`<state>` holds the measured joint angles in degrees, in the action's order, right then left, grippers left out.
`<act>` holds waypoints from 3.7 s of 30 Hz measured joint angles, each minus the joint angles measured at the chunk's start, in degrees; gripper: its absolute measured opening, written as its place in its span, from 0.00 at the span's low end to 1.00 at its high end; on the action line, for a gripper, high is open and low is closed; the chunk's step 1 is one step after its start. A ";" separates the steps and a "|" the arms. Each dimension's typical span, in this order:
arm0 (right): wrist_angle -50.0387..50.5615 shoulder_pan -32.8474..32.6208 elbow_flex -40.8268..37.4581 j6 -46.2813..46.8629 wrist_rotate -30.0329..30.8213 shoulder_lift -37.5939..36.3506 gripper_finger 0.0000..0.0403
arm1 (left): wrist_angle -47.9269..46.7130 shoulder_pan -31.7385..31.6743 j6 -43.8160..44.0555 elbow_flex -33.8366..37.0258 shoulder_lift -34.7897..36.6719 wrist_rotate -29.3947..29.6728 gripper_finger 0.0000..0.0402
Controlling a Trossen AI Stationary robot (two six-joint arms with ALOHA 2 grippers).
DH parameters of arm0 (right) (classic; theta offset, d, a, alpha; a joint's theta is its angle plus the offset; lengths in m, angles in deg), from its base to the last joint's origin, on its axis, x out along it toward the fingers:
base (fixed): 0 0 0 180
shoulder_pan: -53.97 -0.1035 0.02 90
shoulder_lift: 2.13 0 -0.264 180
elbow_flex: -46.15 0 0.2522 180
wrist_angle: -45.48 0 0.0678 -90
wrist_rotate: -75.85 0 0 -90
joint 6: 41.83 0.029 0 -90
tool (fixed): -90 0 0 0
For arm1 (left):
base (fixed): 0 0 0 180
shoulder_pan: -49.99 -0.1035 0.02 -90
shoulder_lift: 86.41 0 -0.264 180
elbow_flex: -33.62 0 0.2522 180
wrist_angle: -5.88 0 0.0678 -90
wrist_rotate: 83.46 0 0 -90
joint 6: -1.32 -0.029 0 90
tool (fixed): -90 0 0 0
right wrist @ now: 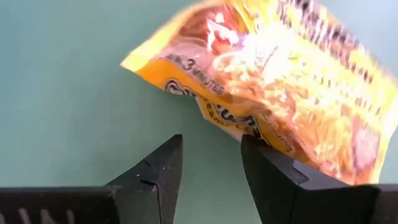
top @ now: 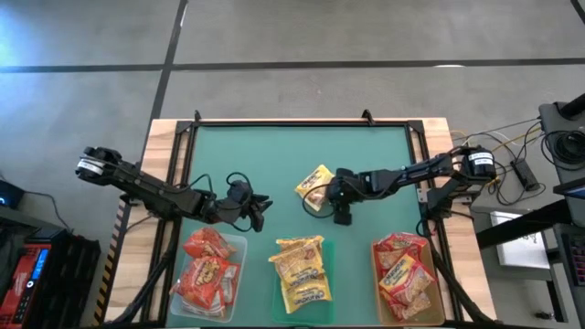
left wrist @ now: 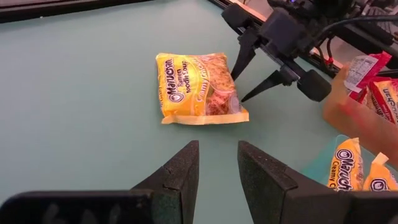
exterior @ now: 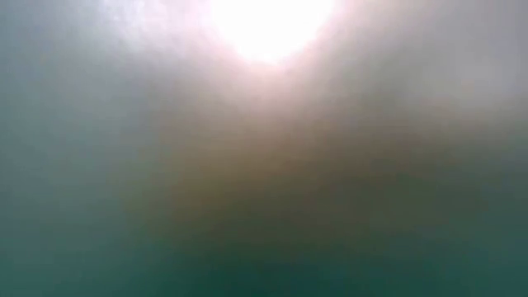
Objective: Sort Maruchan noodles
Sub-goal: Put the yellow noodle pack into the green bin, then return to Home Position
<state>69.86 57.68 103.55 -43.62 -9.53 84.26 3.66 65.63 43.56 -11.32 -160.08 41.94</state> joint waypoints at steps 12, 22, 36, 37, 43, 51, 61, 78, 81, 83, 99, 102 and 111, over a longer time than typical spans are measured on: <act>10.54 -0.09 7.32 -1.61 0.04 -0.94 0.48 | -0.02 -0.17 -1.49 0.00 0.00 0.05 0.23; 2.75 -0.09 5.32 -12.06 2.00 -0.68 0.63 | -0.10 -0.42 -3.45 0.00 0.02 0.09 0.23; -6.90 -0.05 4.61 -17.77 12.96 8.30 0.70 | -0.06 -0.92 -4.06 0.04 0.02 0.09 0.23; -7.59 0.02 4.61 -17.55 13.04 8.90 0.69 | -0.08 -0.92 -4.08 0.04 0.02 0.11 0.23; -10.44 0.30 4.69 -14.73 13.44 11.01 0.64 | -0.03 -1.41 -4.26 0.04 0.04 0.13 0.23; -11.03 0.38 4.72 -14.76 13.66 11.31 0.39 | 0.01 -1.71 -4.24 0.04 0.04 0.15 0.23; -7.48 0.31 4.46 -10.15 4.99 4.13 0.05 | 0.00 -1.77 -3.85 0.04 0.06 0.15 0.23; -15.32 -13.64 4.46 8.19 -12.21 -9.77 0.05 | -2.60 -3.20 -7.41 0.02 7.33 0.09 0.23; -20.45 -19.73 4.48 8.80 -12.41 -8.85 0.05 | -2.75 -3.30 -7.45 0.02 7.96 0.09 0.23; -24.24 -23.51 4.48 9.39 -12.35 -7.56 0.06 | -3.01 -3.30 -7.43 0.02 8.11 0.07 0.23; -37.44 -33.69 4.55 12.34 -12.57 2.86 0.26 | -2.79 -3.28 -3.07 0.02 8.15 -2.18 0.23; -37.61 -33.69 4.55 12.17 -12.11 1.53 0.37 | -2.76 -3.26 -2.71 0.02 8.22 -3.53 0.23; -22.73 -30.52 4.63 12.70 -6.09 -14.23 0.57 | -2.80 -3.25 -8.26 0.02 18.74 -4.96 0.23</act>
<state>47.13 27.16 108.18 -30.92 -15.61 70.04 0.86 62.38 35.30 -11.30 -141.34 36.97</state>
